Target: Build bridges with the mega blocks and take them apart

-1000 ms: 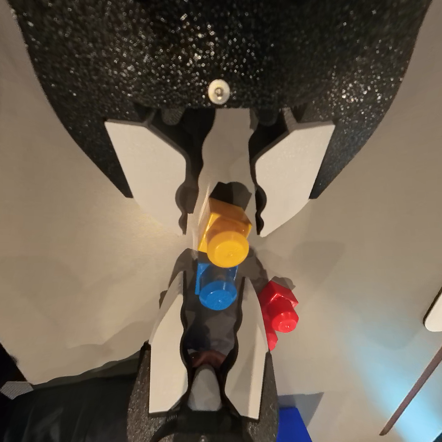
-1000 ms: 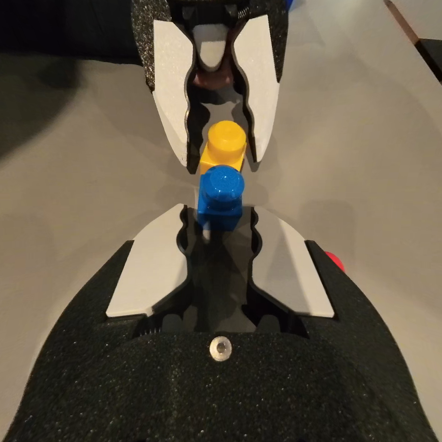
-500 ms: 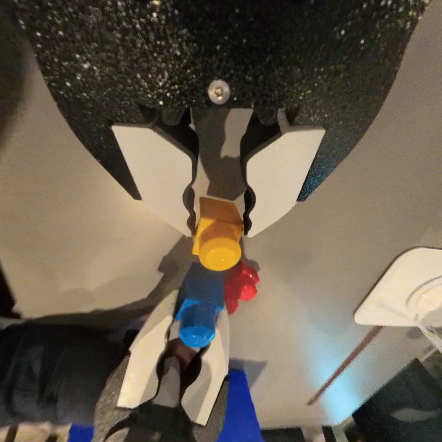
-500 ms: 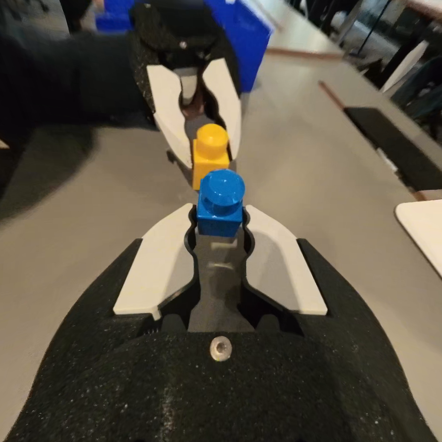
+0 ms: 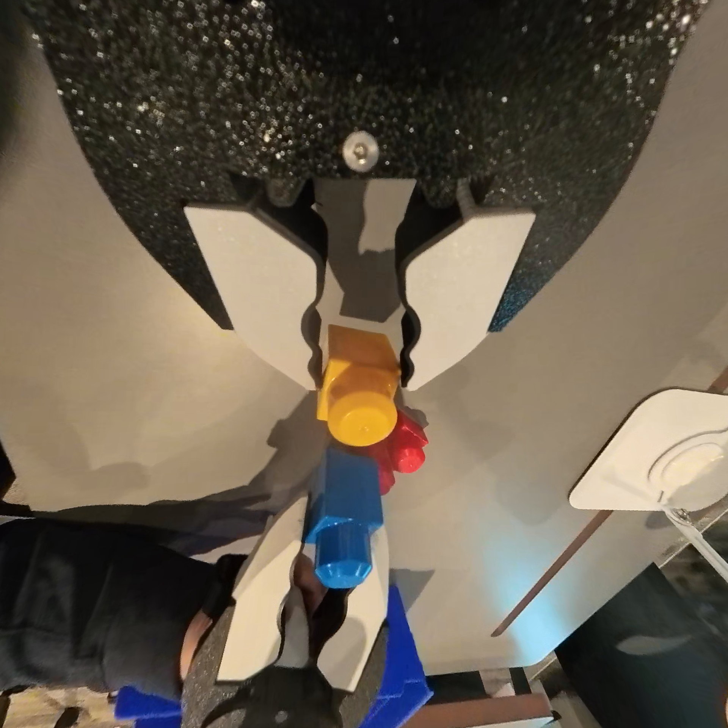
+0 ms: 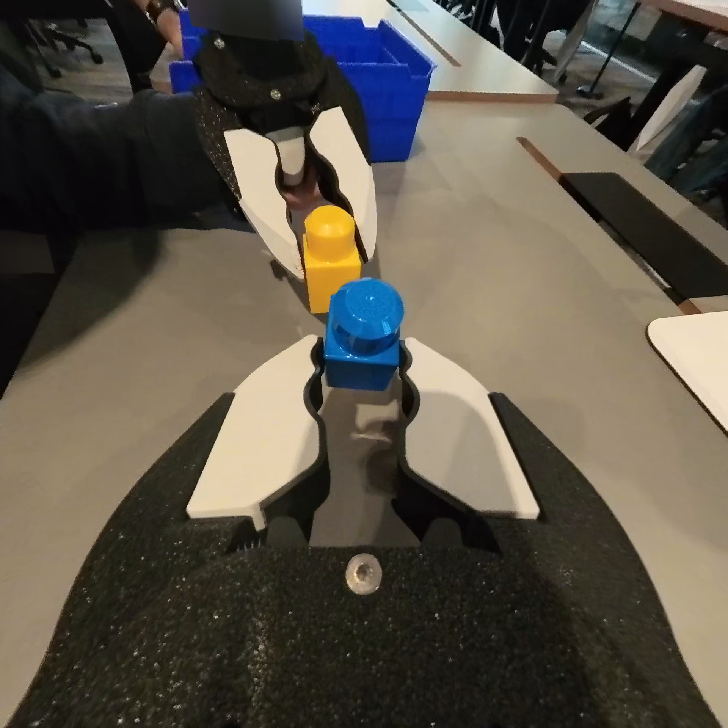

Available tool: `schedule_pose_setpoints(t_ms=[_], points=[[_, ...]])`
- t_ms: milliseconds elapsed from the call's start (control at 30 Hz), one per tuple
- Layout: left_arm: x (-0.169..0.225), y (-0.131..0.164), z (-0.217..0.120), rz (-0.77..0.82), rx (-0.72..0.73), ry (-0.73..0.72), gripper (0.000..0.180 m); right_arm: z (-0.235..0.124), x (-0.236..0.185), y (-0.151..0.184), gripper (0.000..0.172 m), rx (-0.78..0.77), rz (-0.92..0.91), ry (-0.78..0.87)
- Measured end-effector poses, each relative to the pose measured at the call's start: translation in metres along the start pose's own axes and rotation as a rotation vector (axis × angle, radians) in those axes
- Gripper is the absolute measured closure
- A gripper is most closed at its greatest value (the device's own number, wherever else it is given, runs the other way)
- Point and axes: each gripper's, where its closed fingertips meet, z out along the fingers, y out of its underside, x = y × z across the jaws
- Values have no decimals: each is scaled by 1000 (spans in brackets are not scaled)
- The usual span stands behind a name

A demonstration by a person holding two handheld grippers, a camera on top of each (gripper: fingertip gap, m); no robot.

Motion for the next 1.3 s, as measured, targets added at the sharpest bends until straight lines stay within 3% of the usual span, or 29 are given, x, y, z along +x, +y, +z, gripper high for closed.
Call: schedule_pose_setpoints(t_ms=[1300], points=[[0, 23, 10, -8, -36, 30, 143, 25, -14, 26, 135, -115, -56, -51]])
